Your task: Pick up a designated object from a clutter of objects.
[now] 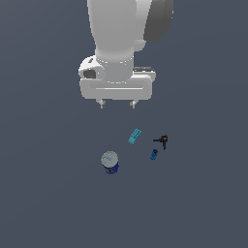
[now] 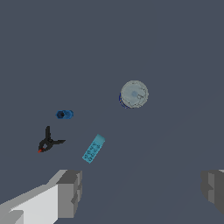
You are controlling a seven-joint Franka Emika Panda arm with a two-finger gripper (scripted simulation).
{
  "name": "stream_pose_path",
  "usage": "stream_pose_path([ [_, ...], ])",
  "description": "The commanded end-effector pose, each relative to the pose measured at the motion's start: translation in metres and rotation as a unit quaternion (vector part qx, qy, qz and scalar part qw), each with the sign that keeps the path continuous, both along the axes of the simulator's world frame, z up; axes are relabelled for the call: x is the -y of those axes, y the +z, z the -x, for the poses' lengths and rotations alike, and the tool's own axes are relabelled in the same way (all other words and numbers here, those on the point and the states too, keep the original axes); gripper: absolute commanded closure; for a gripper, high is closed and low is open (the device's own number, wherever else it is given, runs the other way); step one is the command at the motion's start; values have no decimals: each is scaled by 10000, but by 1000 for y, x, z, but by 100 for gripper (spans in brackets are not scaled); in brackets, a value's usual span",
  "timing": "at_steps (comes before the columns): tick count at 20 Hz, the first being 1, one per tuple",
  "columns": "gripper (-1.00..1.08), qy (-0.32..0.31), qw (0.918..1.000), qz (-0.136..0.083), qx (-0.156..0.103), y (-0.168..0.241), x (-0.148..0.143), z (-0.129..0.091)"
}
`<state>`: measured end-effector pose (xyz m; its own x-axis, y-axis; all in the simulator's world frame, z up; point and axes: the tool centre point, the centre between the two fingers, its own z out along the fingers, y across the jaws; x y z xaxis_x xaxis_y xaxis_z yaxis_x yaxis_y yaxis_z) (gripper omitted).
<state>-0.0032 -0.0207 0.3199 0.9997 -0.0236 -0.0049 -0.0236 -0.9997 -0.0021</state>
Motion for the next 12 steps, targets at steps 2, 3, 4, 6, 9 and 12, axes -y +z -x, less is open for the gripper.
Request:
stream_pose_path([
  [2,-92,28,10000,4,-2,-10,2,-8],
  [3,-92,38,10000,5,-1,-14,3,-11],
  [4,-92,50,10000,6,-1,-19,4,-14],
  [6,-92,76,10000,9,1,-29,7,-21],
  [9,-92,124,9999,13,3,-48,11,-33],
  [12,-92,183,9998,17,7,-72,16,-47],
])
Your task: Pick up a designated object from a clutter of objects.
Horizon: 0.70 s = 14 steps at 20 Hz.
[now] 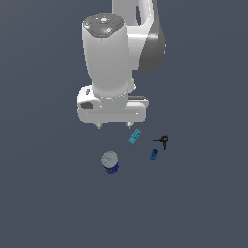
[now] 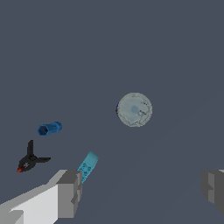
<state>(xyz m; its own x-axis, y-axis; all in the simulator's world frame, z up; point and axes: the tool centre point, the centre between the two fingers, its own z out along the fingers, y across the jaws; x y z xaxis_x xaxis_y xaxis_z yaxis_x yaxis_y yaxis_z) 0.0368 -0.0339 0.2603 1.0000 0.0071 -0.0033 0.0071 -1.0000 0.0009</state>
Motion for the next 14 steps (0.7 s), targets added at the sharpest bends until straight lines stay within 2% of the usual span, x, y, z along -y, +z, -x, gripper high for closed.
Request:
stream_pose_path([
  [1,-92,51,10000,3,0,-22,5,-11],
  [7,-92,172,9999,3,7,-75,15,-34],
  [14,-92,263,9997,-2,14,-118,24,-47],
])
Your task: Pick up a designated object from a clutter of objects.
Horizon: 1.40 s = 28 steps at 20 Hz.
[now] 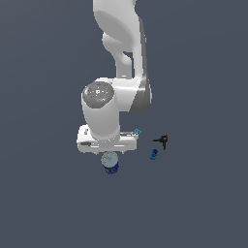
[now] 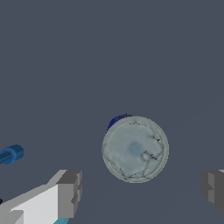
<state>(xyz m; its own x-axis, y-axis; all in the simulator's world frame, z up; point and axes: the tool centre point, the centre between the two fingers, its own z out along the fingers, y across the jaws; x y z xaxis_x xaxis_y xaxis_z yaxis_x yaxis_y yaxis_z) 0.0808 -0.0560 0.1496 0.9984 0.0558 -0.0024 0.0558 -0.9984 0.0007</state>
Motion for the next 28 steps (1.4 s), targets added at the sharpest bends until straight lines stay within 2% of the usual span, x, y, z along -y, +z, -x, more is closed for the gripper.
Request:
stream_pose_path([
  [1,-92,28,10000,-1,10,-12,2,-4],
  [12,-92,50,10000,-4,4,-28,4,-6],
  [21,-92,54,10000,-4,10,-69,4,-5],
  [26,-92,54,10000,-4,10,-76,5,-6],
  [27,108,54,10000,-4,10,-76,5,-6],
  [28,108,54,10000,-4,10,-76,5,-6],
])
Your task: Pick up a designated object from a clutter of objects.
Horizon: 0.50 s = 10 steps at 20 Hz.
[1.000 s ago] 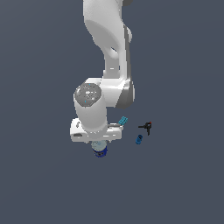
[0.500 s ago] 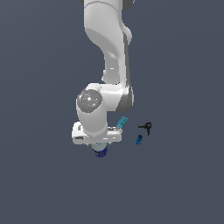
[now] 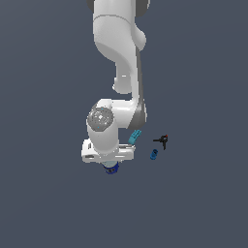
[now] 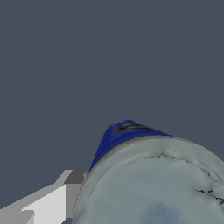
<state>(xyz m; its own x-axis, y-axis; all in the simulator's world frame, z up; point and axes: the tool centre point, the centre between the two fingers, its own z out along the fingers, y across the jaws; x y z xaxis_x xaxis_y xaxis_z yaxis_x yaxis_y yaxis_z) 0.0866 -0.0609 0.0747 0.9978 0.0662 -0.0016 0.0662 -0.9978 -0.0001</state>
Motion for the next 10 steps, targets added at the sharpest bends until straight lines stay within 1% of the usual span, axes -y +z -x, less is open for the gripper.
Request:
stream_pose_path([
  [1,108,2,10000,0,6,-1,0,-1],
  [10,108,0,10000,0,2,0,0,0],
])
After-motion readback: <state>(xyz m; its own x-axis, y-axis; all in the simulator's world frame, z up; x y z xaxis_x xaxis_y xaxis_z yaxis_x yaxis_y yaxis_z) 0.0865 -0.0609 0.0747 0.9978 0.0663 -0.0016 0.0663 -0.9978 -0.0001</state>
